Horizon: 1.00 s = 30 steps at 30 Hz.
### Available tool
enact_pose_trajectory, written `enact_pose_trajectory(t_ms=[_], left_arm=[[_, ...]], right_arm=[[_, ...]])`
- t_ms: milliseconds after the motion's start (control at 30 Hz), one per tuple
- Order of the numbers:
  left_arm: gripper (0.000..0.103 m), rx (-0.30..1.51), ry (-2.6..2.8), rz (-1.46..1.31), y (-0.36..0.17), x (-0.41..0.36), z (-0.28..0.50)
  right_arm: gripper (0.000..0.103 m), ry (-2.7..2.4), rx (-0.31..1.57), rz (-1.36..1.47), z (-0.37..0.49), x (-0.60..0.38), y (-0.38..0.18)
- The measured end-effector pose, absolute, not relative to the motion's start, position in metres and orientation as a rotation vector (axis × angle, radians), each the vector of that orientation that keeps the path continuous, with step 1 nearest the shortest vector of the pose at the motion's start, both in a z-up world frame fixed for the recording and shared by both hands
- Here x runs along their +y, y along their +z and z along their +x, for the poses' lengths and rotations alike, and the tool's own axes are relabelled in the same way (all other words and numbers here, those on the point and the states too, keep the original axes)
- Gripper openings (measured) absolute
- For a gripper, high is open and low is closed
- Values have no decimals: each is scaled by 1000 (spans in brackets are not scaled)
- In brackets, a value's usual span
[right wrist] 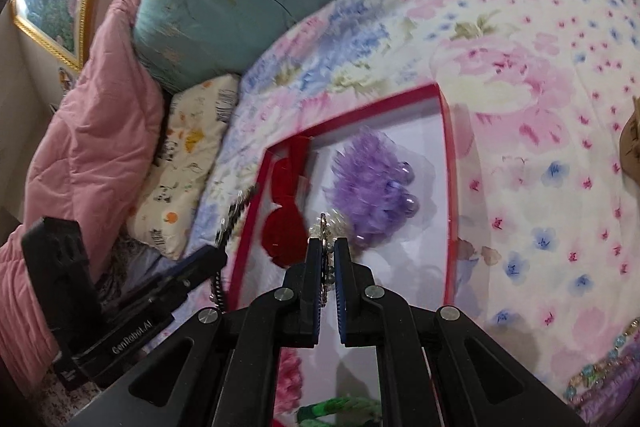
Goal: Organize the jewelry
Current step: 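Place the comb and pearl scrunchie into the red box and open both tools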
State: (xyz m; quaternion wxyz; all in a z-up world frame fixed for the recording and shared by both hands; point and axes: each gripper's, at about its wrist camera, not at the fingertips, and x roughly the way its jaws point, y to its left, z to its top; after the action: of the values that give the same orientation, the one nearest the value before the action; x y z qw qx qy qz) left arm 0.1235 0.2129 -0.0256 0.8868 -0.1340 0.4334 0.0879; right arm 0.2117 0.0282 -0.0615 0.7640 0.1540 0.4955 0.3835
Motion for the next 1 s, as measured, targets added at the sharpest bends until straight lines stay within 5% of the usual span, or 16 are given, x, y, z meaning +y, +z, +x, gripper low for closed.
enact_pose_trajectory(t_ms=[1000], left_arm=[[9,946,156,-301,-50,213,133]], right_arm=[[12,774,1104,217,222,37,-78]])
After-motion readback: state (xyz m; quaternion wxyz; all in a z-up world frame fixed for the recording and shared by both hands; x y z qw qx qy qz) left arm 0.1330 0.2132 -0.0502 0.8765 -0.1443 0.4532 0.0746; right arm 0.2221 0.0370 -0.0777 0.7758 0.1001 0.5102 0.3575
